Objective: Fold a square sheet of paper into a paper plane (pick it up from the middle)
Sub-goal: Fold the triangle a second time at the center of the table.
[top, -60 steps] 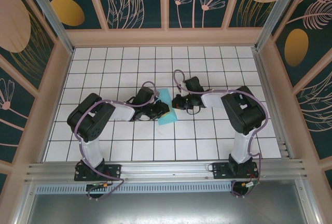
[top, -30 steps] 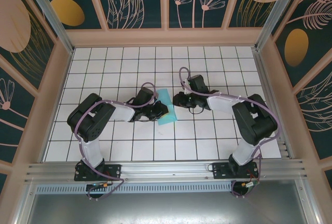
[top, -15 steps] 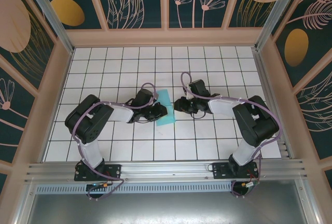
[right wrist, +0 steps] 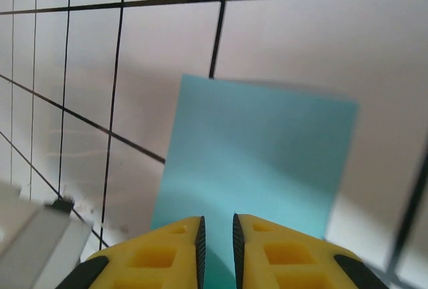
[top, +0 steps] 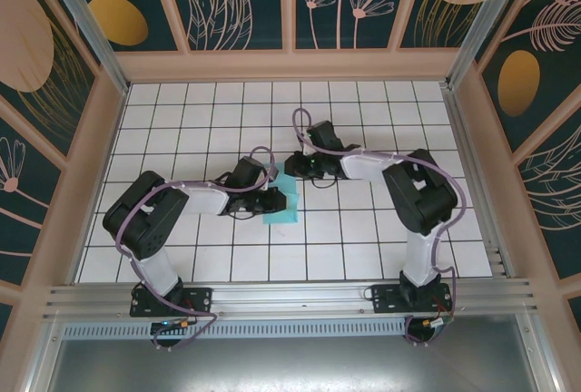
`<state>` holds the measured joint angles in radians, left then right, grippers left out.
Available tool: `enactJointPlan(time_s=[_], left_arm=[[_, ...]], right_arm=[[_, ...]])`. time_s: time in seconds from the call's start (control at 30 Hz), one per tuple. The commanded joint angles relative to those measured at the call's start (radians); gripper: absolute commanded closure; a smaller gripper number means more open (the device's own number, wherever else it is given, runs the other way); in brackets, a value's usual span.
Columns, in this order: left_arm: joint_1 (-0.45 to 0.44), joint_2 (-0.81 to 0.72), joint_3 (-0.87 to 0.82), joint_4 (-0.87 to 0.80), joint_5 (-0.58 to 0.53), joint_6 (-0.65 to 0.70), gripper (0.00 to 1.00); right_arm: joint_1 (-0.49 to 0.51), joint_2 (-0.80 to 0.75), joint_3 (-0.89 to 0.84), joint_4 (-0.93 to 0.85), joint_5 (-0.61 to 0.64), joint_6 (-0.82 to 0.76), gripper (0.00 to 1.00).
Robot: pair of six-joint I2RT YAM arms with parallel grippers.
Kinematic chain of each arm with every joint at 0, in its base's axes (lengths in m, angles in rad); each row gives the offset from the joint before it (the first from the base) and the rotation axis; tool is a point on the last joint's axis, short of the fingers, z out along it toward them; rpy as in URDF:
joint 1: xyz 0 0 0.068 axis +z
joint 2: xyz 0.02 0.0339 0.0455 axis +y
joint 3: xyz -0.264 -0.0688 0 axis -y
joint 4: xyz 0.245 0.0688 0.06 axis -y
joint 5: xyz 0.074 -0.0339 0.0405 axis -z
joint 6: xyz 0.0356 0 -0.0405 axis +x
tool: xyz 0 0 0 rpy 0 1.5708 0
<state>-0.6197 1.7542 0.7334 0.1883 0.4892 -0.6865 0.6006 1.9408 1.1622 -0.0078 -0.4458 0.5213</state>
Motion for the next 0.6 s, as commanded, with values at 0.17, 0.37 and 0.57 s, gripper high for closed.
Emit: enactJointPlan(time_s=[0.17,0.37,0.57], left_arm=[[0.008,-0.019,-0.015,0.037,0.005,-0.041,0.84],[0.006,-0.066,-0.104,0.257,0.001,-0.229,0.8],[-0.01,-0.096,-0.14,0.35,-0.013,-0.325,0.79]], right_arm=[[-0.003,0.121,0.131,-0.138,0.089,-0.014,0.81],[-0.029,0.076,0.029,-0.19,0.149,0.037,0.82],[-0.046,-0.057,-0.082,-0.068,0.059,0.061,0.78]])
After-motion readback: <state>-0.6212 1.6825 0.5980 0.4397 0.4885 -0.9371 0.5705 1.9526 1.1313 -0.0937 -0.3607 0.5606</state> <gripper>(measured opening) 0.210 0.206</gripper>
